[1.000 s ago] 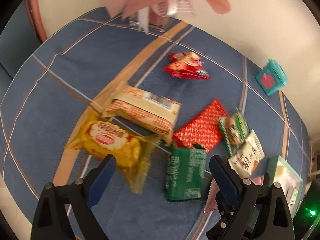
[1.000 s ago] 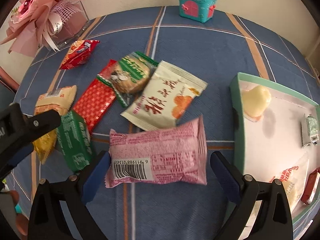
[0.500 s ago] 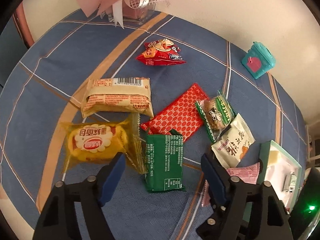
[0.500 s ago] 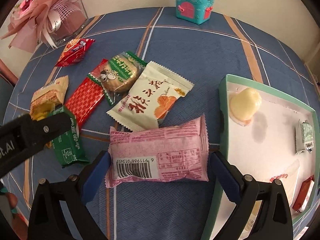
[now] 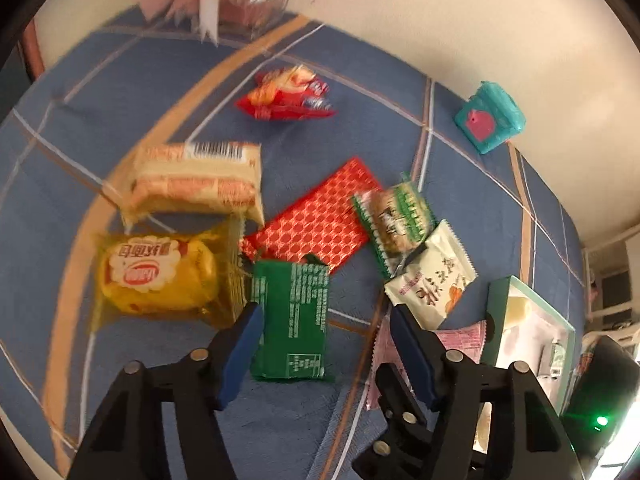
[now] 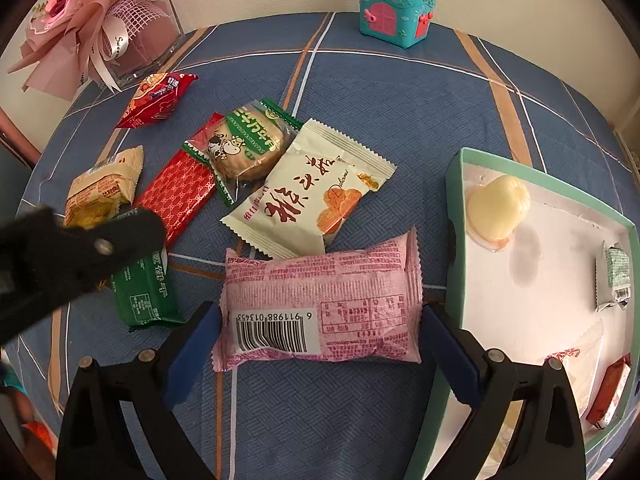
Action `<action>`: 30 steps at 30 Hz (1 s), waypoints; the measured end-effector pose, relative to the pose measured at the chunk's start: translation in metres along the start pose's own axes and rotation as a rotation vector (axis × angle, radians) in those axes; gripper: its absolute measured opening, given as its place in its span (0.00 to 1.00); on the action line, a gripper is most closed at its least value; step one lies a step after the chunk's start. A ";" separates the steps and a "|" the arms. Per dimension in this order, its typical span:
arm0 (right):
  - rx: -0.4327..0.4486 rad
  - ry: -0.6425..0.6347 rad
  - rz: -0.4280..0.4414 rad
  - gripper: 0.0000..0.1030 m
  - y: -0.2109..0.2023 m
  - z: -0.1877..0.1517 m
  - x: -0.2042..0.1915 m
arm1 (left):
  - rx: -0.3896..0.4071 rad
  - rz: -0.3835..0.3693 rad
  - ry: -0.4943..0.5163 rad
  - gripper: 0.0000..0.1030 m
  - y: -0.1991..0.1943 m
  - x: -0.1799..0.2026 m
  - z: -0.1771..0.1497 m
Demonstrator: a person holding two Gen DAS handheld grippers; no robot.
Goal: Organize snacks
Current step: 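Grasp the green biscuit pack with the left tool while the right tool grasps the pink pack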
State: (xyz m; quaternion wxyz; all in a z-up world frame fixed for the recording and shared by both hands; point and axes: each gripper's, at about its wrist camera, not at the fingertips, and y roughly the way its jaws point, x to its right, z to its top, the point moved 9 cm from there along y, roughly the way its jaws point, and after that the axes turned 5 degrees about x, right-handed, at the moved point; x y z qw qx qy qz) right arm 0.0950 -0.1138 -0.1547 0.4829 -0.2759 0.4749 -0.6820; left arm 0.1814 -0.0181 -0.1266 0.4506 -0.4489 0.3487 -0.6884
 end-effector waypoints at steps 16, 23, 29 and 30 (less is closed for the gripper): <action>0.000 0.020 0.011 0.96 -0.003 0.003 0.007 | -0.042 0.067 -0.063 0.66 0.019 -0.030 -0.006; 0.026 0.068 0.058 0.96 -0.018 0.014 0.018 | -0.038 0.087 -0.062 0.45 0.018 -0.036 -0.007; 0.116 0.075 0.134 0.96 -0.033 0.039 0.021 | -0.053 0.075 -0.070 0.45 0.012 -0.045 -0.010; 0.119 0.074 0.155 0.96 -0.032 0.042 0.019 | -0.055 0.070 -0.071 0.45 0.011 -0.045 -0.011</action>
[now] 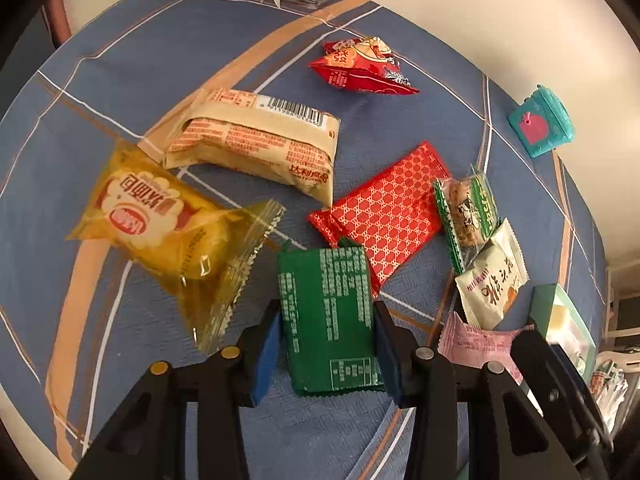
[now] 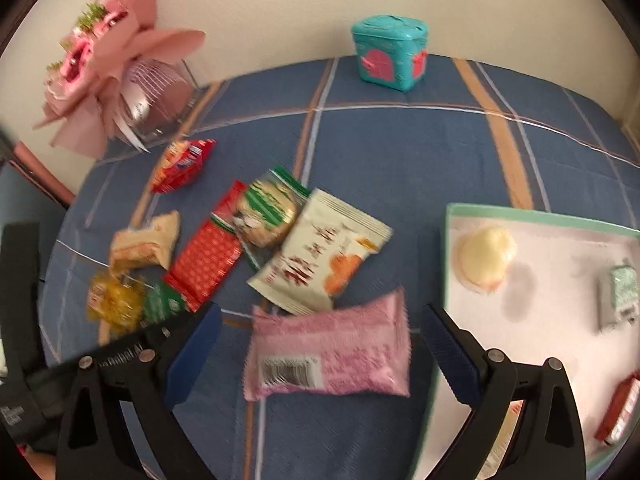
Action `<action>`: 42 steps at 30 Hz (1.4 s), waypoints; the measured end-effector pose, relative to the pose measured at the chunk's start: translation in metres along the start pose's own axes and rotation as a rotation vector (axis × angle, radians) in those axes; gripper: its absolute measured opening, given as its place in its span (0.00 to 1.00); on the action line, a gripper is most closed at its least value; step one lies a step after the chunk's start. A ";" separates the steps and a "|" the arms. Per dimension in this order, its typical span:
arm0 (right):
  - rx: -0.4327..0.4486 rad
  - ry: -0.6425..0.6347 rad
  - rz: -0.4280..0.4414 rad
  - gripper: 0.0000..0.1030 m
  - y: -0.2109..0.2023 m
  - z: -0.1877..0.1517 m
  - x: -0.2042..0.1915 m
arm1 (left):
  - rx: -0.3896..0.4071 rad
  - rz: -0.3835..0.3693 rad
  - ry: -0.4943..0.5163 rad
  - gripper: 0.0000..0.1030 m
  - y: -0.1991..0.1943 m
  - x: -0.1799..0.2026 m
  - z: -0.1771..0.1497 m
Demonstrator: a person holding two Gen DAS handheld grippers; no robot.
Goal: Organize snacks
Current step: 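Grasp the green biscuit pack with the left tool while the right tool grasps the pink pack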
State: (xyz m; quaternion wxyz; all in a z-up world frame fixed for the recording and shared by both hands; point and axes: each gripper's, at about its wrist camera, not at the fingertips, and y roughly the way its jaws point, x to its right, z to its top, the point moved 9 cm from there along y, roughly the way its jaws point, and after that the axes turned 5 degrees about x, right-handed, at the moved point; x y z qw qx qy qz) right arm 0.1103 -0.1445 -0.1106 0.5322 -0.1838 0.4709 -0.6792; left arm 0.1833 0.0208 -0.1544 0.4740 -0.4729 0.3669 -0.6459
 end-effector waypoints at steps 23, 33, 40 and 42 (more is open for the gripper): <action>-0.158 0.032 0.162 0.96 -0.005 -0.044 -0.015 | -0.032 -0.020 -0.063 0.46 -0.009 -0.025 -0.016; -0.061 0.032 0.168 0.96 0.020 -0.020 -0.010 | -0.037 -0.031 -0.077 0.46 -0.009 -0.030 -0.016; -0.057 0.031 0.218 0.96 0.021 -0.014 -0.019 | -0.036 -0.026 -0.081 0.46 -0.010 -0.030 -0.016; -0.078 0.027 0.217 0.96 0.022 -0.019 -0.020 | -0.036 -0.023 -0.087 0.46 -0.010 -0.031 -0.017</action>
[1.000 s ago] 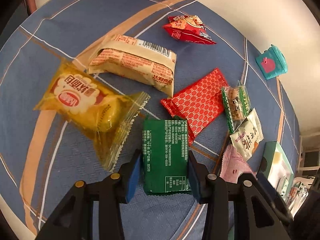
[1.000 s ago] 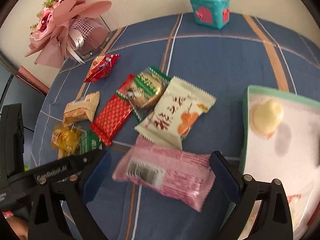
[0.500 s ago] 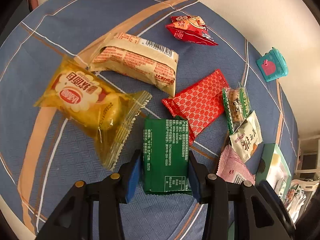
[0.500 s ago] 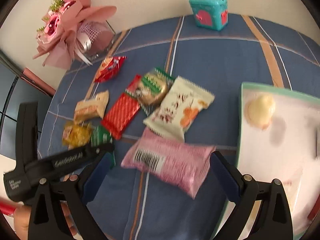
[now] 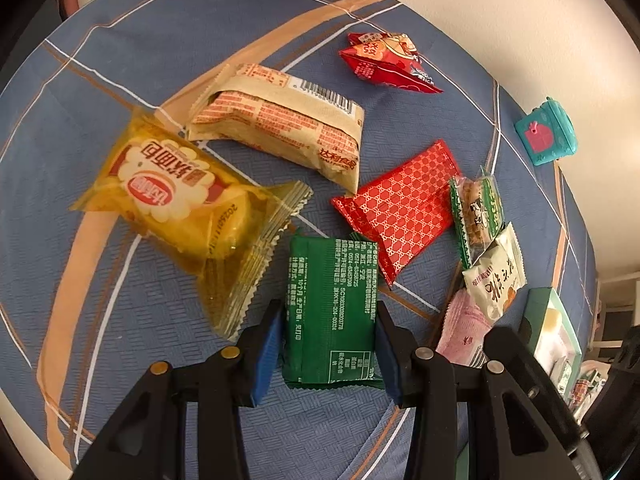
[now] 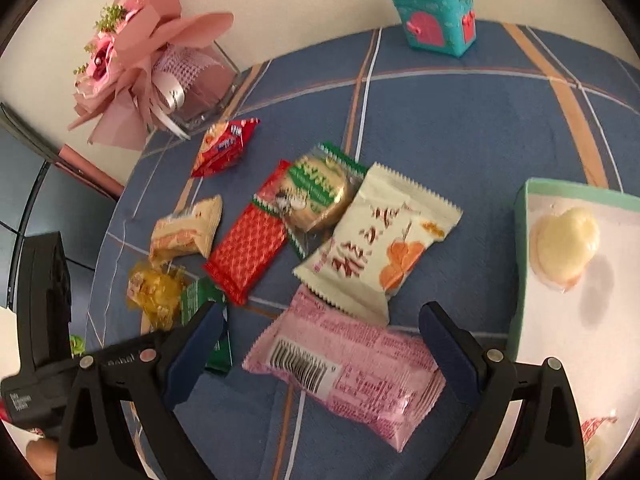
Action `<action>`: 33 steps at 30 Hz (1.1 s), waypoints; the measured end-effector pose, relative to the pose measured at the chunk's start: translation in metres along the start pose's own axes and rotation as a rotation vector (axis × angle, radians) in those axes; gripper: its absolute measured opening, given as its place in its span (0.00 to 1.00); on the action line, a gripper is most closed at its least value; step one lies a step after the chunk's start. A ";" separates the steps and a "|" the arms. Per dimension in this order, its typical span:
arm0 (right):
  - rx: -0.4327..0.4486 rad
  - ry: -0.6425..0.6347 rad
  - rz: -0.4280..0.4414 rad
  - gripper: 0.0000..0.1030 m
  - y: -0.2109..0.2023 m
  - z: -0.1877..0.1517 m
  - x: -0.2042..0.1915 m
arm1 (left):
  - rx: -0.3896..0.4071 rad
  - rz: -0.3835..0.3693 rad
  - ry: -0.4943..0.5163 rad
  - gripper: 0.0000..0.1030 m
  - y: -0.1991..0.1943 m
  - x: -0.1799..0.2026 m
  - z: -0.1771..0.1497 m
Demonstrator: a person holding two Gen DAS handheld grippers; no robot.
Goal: Organize snacks
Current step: 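Grasp the green biscuit pack with the left tool while the right tool grasps the pink pack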
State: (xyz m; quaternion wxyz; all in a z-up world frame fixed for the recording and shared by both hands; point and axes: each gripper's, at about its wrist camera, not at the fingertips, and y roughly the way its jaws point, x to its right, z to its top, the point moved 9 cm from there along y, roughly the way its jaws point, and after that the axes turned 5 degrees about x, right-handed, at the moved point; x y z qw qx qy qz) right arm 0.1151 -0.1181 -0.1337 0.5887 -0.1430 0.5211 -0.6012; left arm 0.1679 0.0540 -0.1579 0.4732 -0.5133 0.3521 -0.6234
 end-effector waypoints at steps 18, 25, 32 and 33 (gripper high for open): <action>-0.111 -0.072 -0.089 0.73 -0.003 -0.039 -0.007 | -0.014 -0.033 -0.026 0.46 0.000 -0.010 0.002; -0.099 -0.082 -0.130 0.57 -0.001 -0.038 0.002 | -0.004 -0.009 -0.006 0.46 0.002 -0.003 0.001; -0.084 -0.027 -0.194 0.44 -0.004 -0.035 0.018 | 0.011 0.019 0.022 0.46 0.005 0.005 0.001; -0.081 -0.031 -0.203 0.44 -0.004 -0.035 0.018 | 0.014 0.025 0.029 0.46 0.006 0.006 0.001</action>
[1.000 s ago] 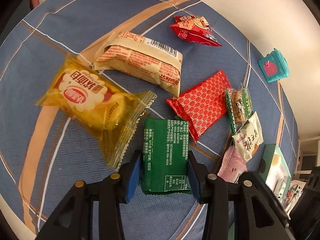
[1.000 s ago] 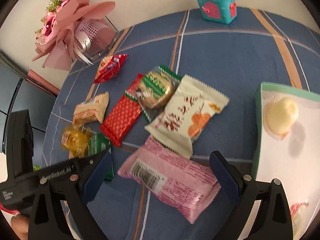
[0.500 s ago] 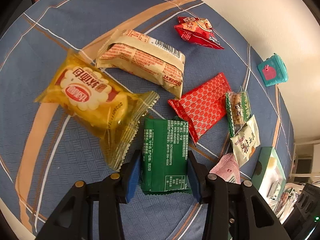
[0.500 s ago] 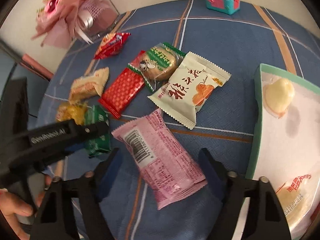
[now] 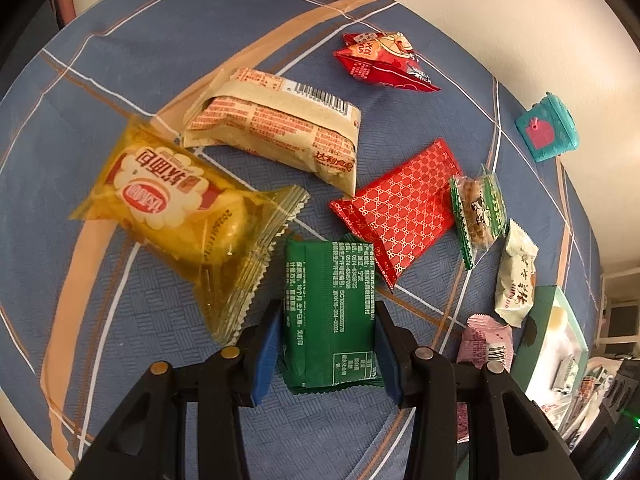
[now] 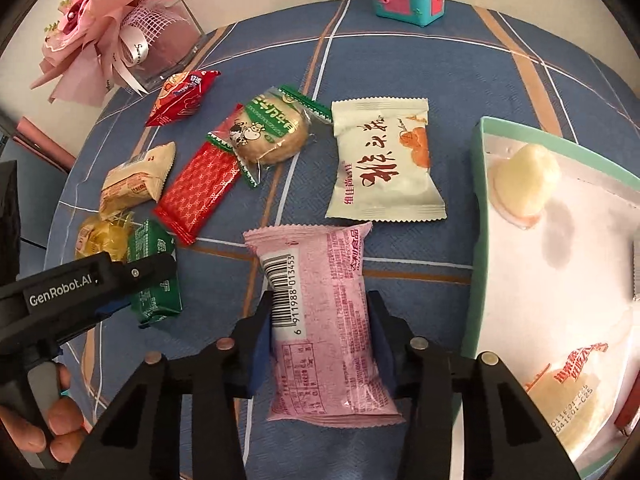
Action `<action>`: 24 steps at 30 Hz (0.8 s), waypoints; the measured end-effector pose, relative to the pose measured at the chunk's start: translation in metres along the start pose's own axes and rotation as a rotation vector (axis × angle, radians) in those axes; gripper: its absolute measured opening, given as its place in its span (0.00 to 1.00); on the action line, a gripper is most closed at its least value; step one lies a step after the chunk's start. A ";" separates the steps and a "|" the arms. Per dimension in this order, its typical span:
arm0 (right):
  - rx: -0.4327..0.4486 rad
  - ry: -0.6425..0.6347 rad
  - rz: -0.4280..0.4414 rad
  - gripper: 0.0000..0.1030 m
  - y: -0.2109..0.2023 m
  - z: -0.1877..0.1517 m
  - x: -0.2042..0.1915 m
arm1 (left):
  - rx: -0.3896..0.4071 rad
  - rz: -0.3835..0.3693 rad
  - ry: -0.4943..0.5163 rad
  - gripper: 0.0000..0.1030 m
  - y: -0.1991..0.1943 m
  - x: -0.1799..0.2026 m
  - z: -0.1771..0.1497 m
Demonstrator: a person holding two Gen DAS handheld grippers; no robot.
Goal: Organize snacks
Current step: 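Grasp the green biscuit pack with the left tool while the right tool grasps the pink pack, then carry the green pack and pink pack over the white tray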
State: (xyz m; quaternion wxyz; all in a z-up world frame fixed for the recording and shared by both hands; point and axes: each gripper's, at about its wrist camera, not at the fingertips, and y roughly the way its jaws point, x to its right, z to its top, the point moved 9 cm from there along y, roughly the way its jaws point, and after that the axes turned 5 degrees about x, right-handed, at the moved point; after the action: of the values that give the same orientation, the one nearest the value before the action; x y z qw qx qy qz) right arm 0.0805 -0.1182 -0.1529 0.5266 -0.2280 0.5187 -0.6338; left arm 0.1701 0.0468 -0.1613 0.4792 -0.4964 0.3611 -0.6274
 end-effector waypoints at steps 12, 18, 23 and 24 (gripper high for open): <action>0.027 -0.154 -0.186 0.42 0.003 -0.010 -0.011 | 0.045 0.126 0.131 0.45 0.010 0.026 -0.003; 0.044 -0.116 -0.222 0.42 0.003 -0.013 -0.013 | 0.064 0.181 0.189 0.44 0.018 0.041 -0.006; 0.064 -0.103 -0.231 0.42 0.002 -0.015 -0.013 | 0.070 0.191 0.201 0.43 0.021 0.048 -0.006; 0.066 -0.100 -0.233 0.42 0.002 -0.015 -0.013 | 0.074 0.190 0.198 0.42 0.019 0.048 -0.008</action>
State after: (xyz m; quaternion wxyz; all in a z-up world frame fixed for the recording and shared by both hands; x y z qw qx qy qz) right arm 0.0731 -0.0996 -0.1564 0.4816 -0.3005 0.4405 -0.6955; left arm 0.1642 -0.0048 -0.1674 0.5163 -0.3777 0.4285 -0.6381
